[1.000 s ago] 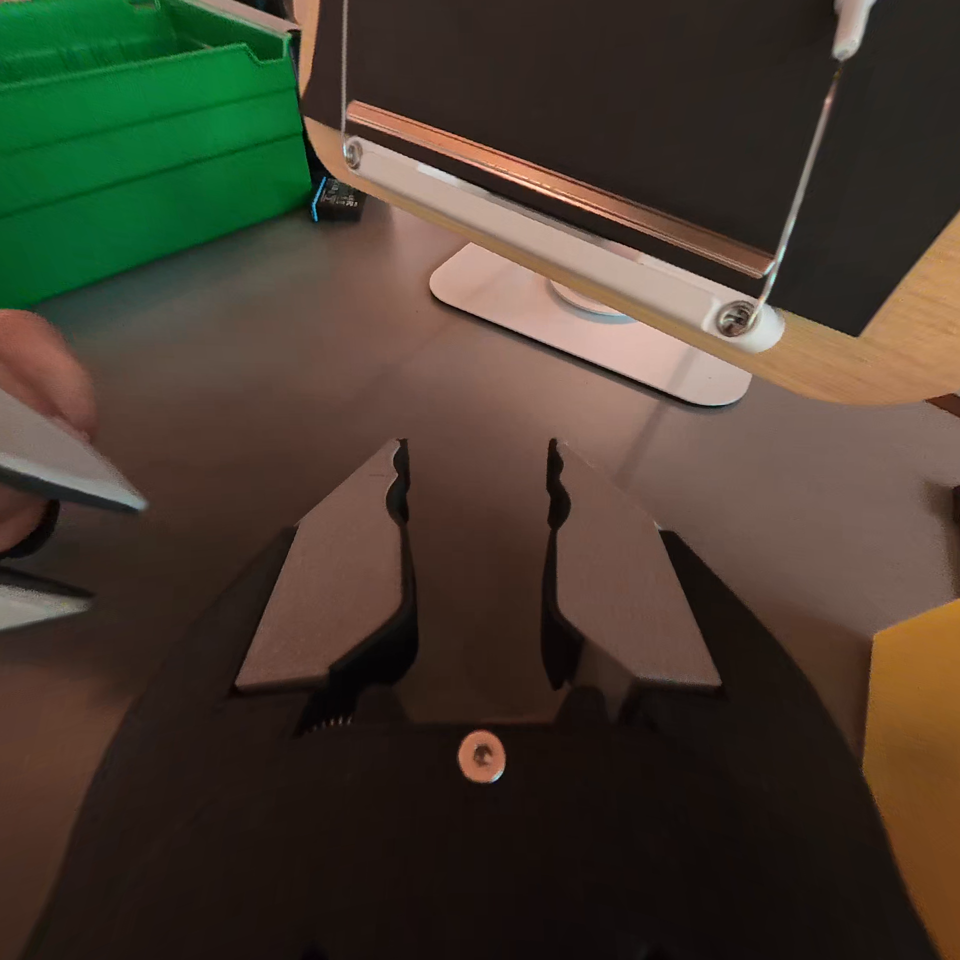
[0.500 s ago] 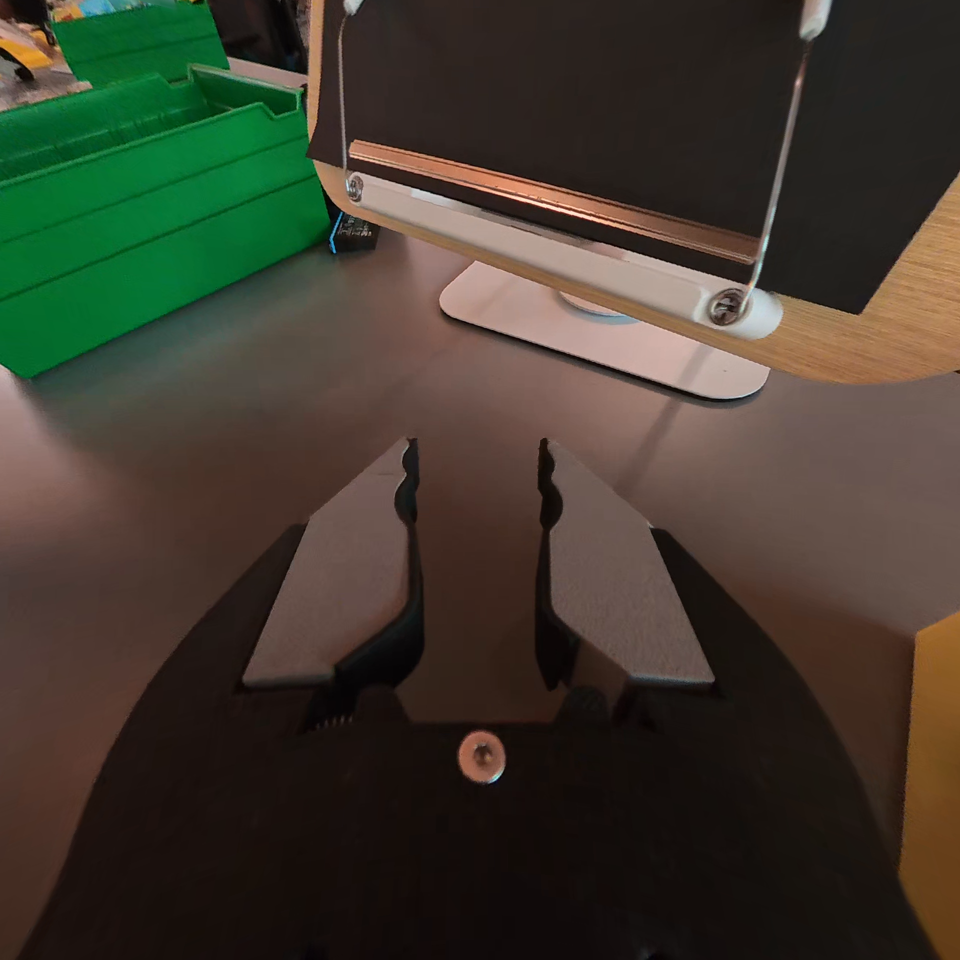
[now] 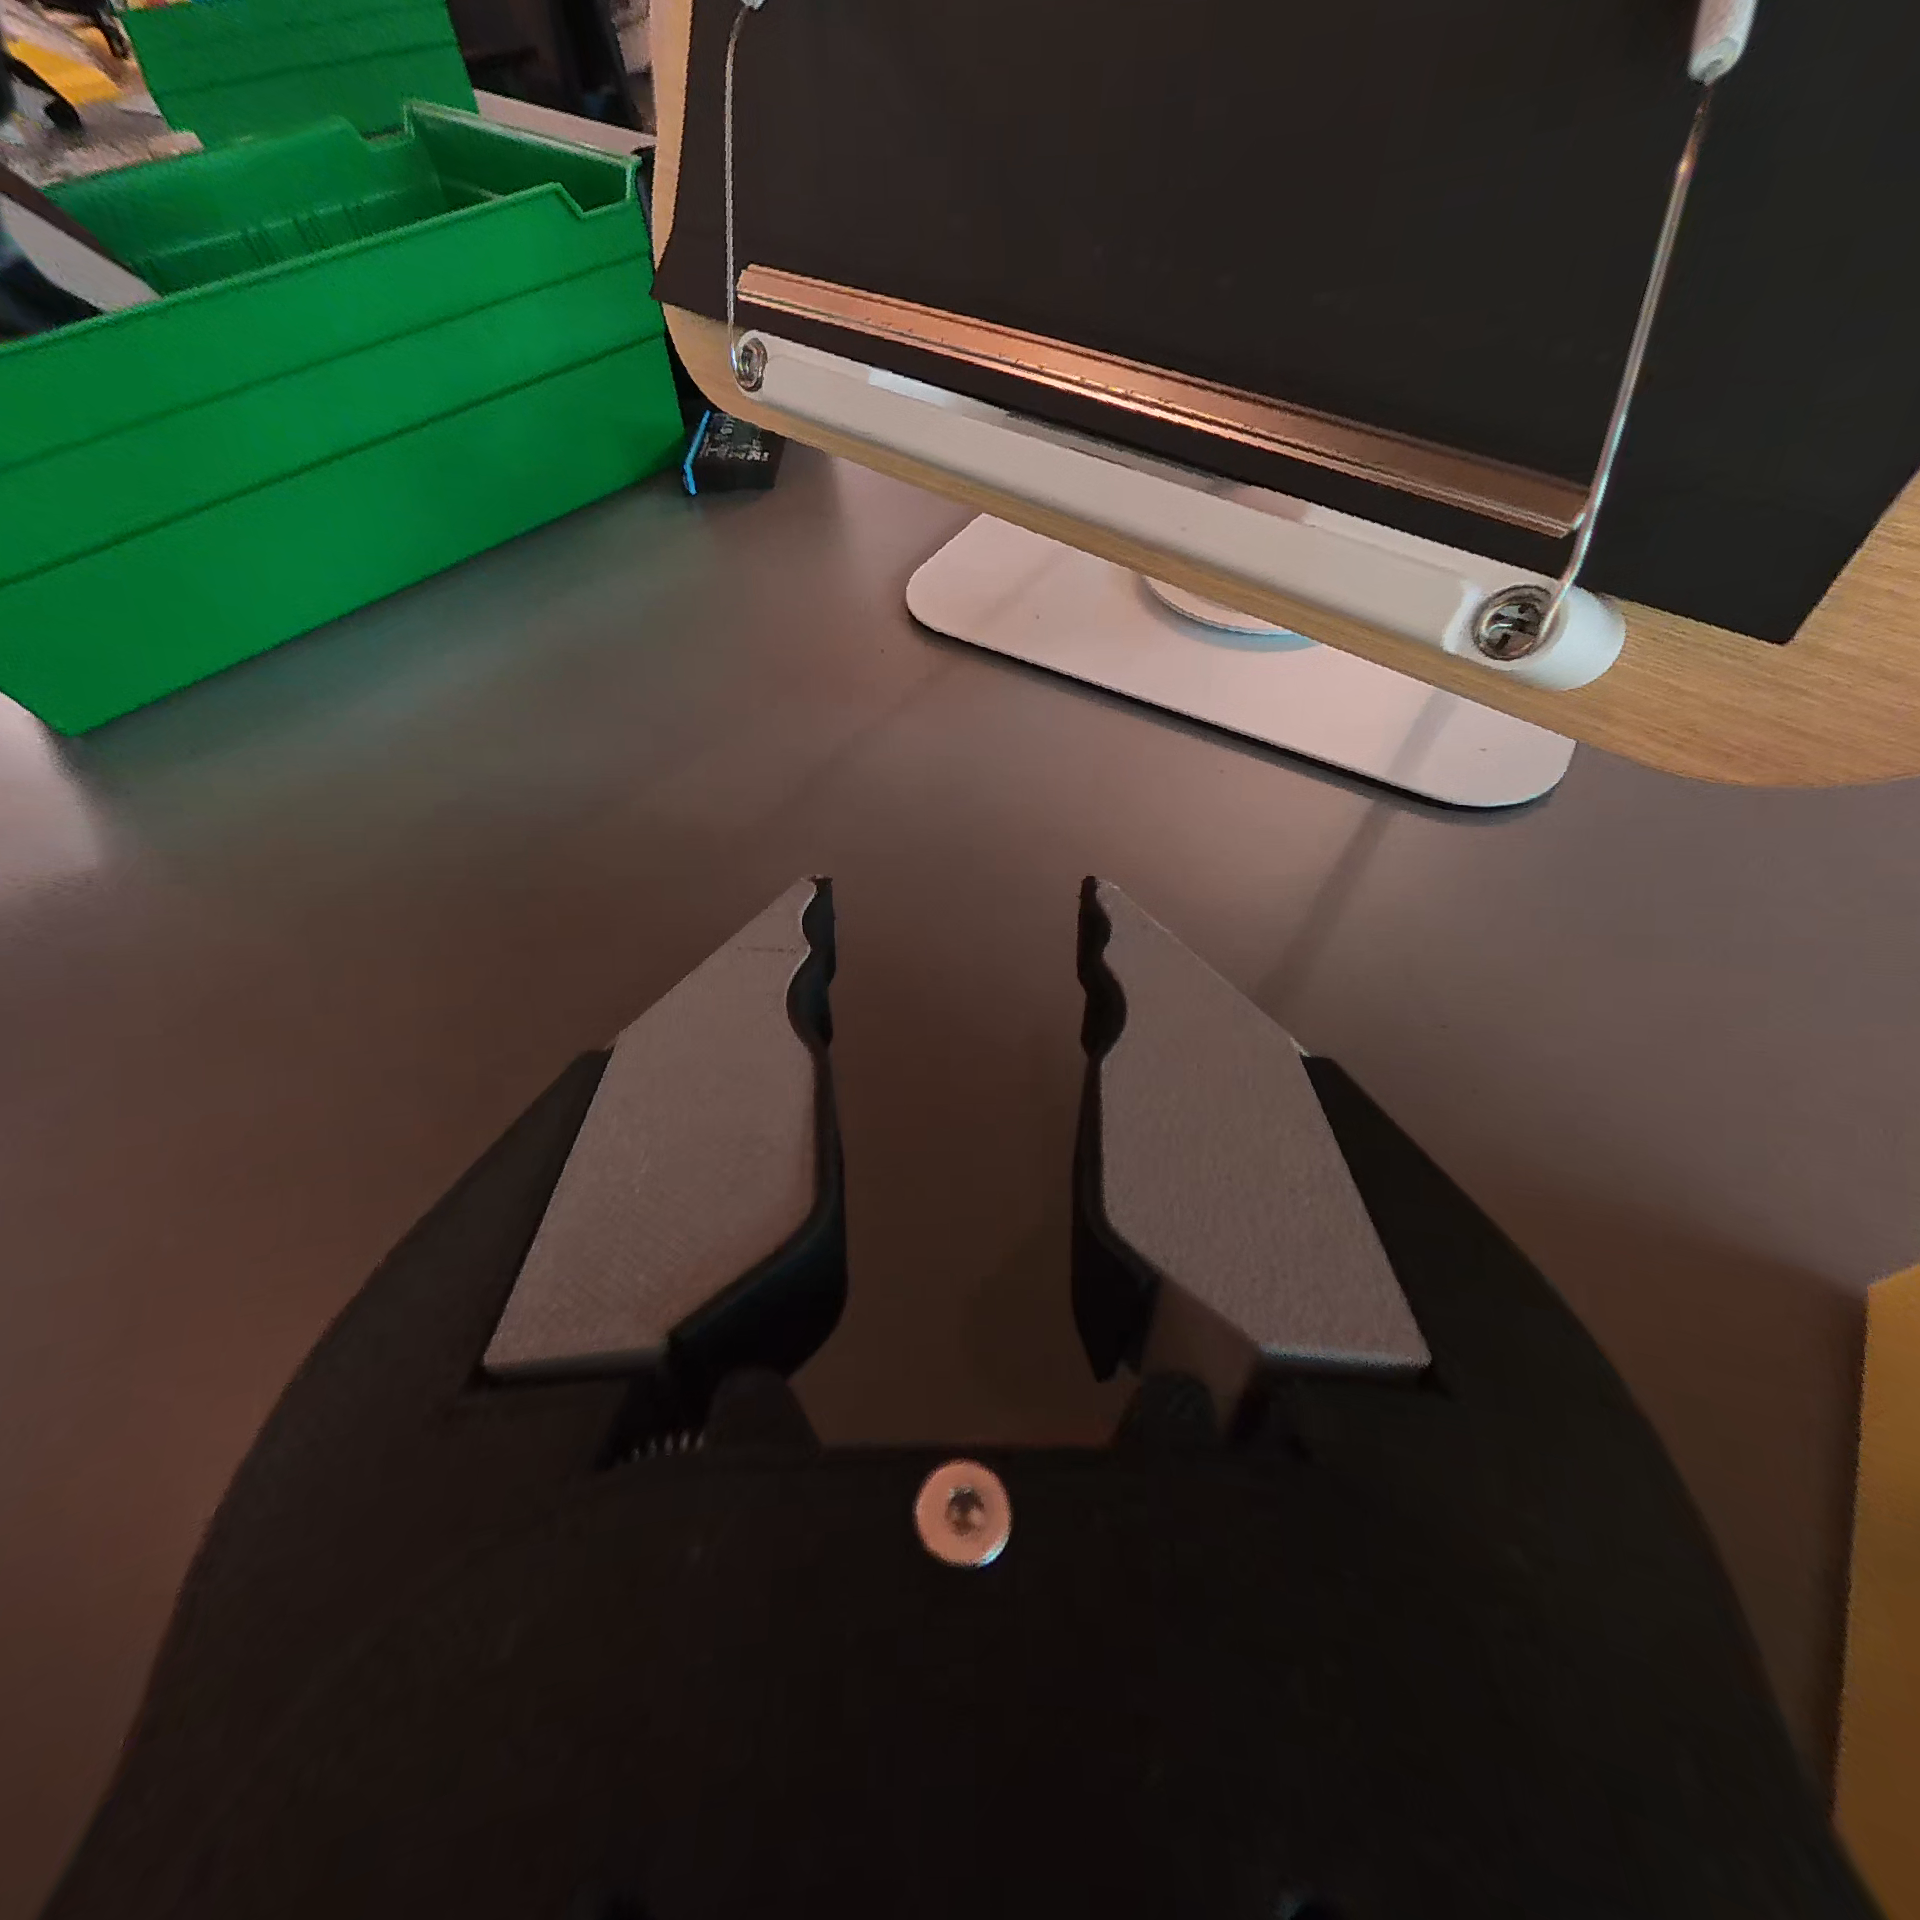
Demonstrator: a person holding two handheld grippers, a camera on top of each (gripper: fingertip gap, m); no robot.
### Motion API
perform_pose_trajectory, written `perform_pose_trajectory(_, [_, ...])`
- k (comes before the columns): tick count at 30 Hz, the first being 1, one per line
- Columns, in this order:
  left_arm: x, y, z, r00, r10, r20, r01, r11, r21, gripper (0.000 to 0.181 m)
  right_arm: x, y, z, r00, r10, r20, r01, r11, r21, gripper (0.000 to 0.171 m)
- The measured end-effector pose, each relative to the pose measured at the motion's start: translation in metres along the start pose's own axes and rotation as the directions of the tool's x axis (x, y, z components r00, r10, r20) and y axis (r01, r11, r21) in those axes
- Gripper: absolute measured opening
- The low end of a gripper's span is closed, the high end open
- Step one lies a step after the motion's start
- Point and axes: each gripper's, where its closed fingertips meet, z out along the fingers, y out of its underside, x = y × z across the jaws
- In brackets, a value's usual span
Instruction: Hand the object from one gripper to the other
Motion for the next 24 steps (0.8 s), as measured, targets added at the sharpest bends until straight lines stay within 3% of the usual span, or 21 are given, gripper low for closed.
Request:
perform_pose_trajectory(2, [0.000,-0.003,0.002,1.000,0.017,-0.010,-0.017,1.000,-0.001,0.011,0.001,-0.001,-0.001,1.000,0.010,0.005,-0.010,1.000,0.005,0.044])
perform_pose_trajectory(7, [-0.013,-0.023,-0.017,1.000,-0.013,-0.019,0.014,0.997,0.079,0.011,0.000,0.000,0.000,1.000,0.015,0.012,-0.015,1.000,0.001,0.044])
perform_pose_trajectory(11, [-0.052,-0.064,-0.081,0.984,-0.078,0.163,0.023,0.949,0.314,0.011,-0.001,0.002,0.001,1.000,0.012,0.023,-0.012,1.000,-0.012,0.043])
perform_pose_trajectory(13, [-0.055,-0.097,-0.131,0.972,-0.151,0.181,0.033,0.847,0.531,0.011,-0.004,0.002,0.002,0.999,0.004,0.040,-0.004,1.000,-0.015,0.044])
perform_pose_trajectory(16, [-0.004,-0.152,-0.220,0.990,-0.104,0.093,-0.014,0.588,0.808,0.011,-0.017,-0.005,-0.001,0.993,-0.007,0.120,0.004,1.000,0.026,0.046])
perform_pose_trajectory(19, [0.069,-0.190,-0.271,0.979,-0.006,0.206,-0.186,0.403,0.896,0.011,-0.045,-0.021,-0.011,0.952,0.032,0.303,-0.067,0.992,0.106,0.046])
perform_pose_trajectory(22, [0.163,-0.217,-0.271,0.952,0.139,0.274,-0.303,0.283,0.910,0.011,-0.070,-0.040,-0.031,0.871,0.052,0.488,-0.153,0.973,0.170,0.047])
perform_pose_trajectory(24, [0.206,-0.229,-0.250,0.891,0.184,0.415,-0.450,0.251,0.857,0.011,-0.076,-0.049,-0.044,0.828,0.050,0.559,-0.194,0.960,0.202,0.045])
